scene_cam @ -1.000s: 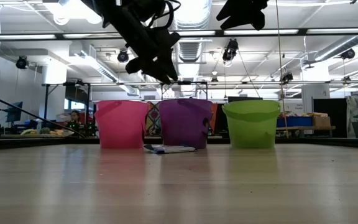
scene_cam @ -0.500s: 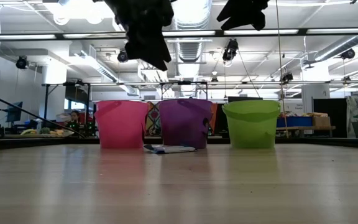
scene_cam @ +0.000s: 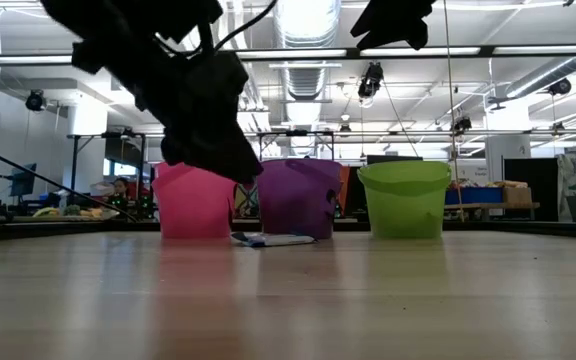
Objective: Organize candy in baskets
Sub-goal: Put the white chocolate into the pink bucket
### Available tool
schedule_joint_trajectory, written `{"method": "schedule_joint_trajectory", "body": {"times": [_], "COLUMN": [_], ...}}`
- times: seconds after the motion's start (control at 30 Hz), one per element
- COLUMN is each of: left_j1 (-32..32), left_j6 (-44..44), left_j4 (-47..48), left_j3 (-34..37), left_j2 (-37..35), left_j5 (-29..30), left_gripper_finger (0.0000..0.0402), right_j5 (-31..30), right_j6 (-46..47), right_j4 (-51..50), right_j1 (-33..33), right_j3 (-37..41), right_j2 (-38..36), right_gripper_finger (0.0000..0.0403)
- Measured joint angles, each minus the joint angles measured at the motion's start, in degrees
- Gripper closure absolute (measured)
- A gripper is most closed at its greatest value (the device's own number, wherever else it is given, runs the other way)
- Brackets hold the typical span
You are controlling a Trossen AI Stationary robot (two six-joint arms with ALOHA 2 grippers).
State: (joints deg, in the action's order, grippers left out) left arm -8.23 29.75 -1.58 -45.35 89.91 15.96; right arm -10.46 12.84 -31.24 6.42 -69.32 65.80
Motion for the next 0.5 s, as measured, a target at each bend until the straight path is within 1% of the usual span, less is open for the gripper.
{"method": "schedule_joint_trajectory", "body": {"times": [0.07, 0.13, 0.23, 0.4, 0.5], "left_j1": [0.18, 0.28, 0.28, 0.28, 0.26], "left_j6": [0.03, -0.28, -0.37, -0.32, -0.34], "left_j4": [-5.3, -7.64, -7.73, -8.13, -9.98], "left_j3": [2.06, 3.32, 4.26, 4.81, 5.0], "left_j2": [0.0, 0.0, 0.0, 0.0, 0.0], "left_j5": [0.26, 1.79, 4.67, 7.12, 8.21], "left_gripper_finger": [0.0256, 0.0256, 0.0256, 0.0256, 0.0256], "right_j5": [0.0, 0.0, 0.0, 0.01, 0.0], "right_j6": [0.05, 0.07, 0.46, 1.38, 1.53], "right_j4": [0.01, -0.01, 0.0, -0.01, 0.01], "right_j1": [0.0, 0.0, -0.02, -0.01, -0.02], "right_j3": [0.0, 0.0, 0.0, 0.0, 0.0], "right_j2": [0.0, 0.0, 0.0, 0.0, 0.0], "right_gripper_finger": [0.0239, 0.0239, 0.0239, 0.0239, 0.0239]}}
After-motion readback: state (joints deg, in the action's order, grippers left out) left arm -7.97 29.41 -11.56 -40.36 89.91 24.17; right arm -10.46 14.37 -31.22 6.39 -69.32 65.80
